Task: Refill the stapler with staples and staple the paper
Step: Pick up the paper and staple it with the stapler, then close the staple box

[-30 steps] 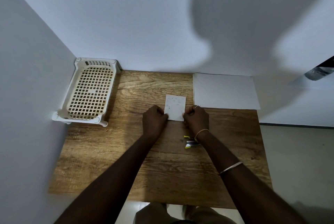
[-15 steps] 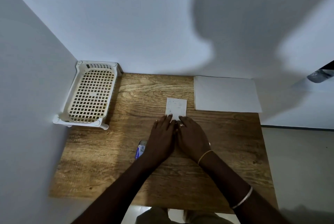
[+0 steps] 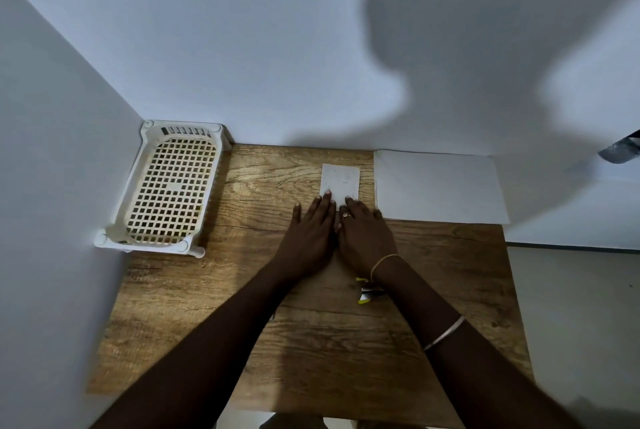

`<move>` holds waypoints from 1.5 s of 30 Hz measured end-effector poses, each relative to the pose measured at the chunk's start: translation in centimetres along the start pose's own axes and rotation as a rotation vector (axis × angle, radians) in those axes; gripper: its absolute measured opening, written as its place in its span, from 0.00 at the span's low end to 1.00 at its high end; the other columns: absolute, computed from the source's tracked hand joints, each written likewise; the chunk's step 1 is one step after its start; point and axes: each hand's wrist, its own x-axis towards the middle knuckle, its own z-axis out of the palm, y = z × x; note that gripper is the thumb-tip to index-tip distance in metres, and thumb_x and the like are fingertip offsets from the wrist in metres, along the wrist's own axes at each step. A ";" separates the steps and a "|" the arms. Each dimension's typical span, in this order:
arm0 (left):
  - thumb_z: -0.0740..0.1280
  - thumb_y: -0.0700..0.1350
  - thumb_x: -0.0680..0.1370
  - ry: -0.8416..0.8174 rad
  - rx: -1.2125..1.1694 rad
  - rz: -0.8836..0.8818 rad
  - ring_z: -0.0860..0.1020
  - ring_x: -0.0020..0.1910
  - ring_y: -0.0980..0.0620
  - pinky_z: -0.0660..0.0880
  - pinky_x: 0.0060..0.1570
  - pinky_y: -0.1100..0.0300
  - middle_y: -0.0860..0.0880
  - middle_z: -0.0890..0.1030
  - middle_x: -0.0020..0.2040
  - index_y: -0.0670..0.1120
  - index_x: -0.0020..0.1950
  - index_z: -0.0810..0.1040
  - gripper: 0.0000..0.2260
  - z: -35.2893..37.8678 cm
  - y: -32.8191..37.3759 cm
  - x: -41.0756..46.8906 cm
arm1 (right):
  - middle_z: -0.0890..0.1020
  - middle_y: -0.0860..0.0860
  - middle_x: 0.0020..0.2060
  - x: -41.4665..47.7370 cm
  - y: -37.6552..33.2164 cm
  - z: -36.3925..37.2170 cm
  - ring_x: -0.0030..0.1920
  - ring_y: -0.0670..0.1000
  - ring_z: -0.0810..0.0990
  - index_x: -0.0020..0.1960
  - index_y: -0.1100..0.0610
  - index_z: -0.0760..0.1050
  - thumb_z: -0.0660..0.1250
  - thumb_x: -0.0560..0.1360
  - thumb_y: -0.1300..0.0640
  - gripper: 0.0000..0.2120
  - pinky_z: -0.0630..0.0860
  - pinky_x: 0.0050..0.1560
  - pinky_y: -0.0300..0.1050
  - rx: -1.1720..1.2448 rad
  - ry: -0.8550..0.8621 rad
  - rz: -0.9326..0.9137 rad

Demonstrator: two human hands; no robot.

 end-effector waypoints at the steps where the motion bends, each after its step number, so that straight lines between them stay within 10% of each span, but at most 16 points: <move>1: 0.49 0.53 0.85 -0.006 -0.002 0.006 0.44 0.82 0.45 0.45 0.78 0.38 0.44 0.42 0.83 0.43 0.83 0.46 0.29 -0.4 -0.3 0.8 | 0.58 0.53 0.81 0.8 0.1 -0.3 0.80 0.54 0.57 0.80 0.57 0.59 0.51 0.85 0.49 0.25 0.55 0.79 0.59 0.003 0.003 0.010; 28: 0.64 0.45 0.82 -0.024 -0.191 0.034 0.46 0.82 0.42 0.48 0.79 0.40 0.43 0.45 0.84 0.43 0.83 0.50 0.34 -3.6 -1.9 4.6 | 0.59 0.54 0.80 4.1 1.0 -3.0 0.80 0.53 0.57 0.79 0.57 0.60 0.59 0.82 0.52 0.27 0.55 0.78 0.60 0.044 0.071 -0.006; 34: 0.64 0.30 0.74 0.225 -0.432 0.014 0.61 0.79 0.48 0.62 0.73 0.55 0.47 0.60 0.82 0.46 0.80 0.64 0.34 -4.9 -2.8 0.9 | 0.80 0.57 0.66 1.0 0.2 -3.5 0.66 0.58 0.78 0.68 0.59 0.77 0.68 0.78 0.58 0.18 0.71 0.68 0.52 0.170 0.337 -0.042; 45: 0.69 0.28 0.70 0.384 -0.547 -0.086 0.80 0.53 0.60 0.73 0.51 0.75 0.50 0.82 0.59 0.46 0.66 0.80 0.26 -2.5 -6.5 -12.6 | 0.84 0.55 0.56 -7.1 -5.6 1.9 0.57 0.56 0.81 0.62 0.57 0.82 0.68 0.78 0.57 0.14 0.75 0.60 0.49 0.308 0.175 -0.118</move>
